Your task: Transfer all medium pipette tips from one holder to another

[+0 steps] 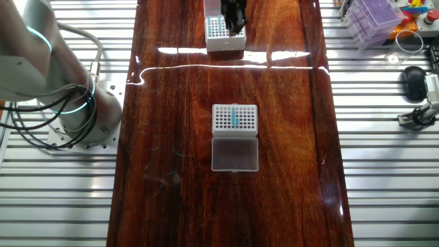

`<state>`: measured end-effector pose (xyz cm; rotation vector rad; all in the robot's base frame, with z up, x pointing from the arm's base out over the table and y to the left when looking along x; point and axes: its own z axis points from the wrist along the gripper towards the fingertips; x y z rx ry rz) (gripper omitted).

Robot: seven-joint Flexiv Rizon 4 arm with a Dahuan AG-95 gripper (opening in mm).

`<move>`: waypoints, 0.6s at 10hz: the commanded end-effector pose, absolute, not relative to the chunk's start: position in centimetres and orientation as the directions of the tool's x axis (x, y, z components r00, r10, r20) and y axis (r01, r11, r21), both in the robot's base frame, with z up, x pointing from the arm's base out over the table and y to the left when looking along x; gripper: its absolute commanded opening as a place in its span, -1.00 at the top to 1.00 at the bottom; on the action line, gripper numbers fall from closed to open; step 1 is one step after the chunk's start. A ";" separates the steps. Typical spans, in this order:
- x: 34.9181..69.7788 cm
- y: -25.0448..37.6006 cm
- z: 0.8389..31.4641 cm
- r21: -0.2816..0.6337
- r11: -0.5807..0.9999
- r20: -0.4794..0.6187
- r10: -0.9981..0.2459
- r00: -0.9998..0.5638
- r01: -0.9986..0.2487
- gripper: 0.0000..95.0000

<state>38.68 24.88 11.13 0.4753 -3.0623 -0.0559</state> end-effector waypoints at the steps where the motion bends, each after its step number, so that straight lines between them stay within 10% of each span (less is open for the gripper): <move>1: 39.0 27.9 10.5 0.026 0.969 0.013 -0.244 -0.970 -0.244 0.60; 6: 39.1 28.1 10.5 0.039 0.967 0.004 -0.251 -0.968 -0.251 0.60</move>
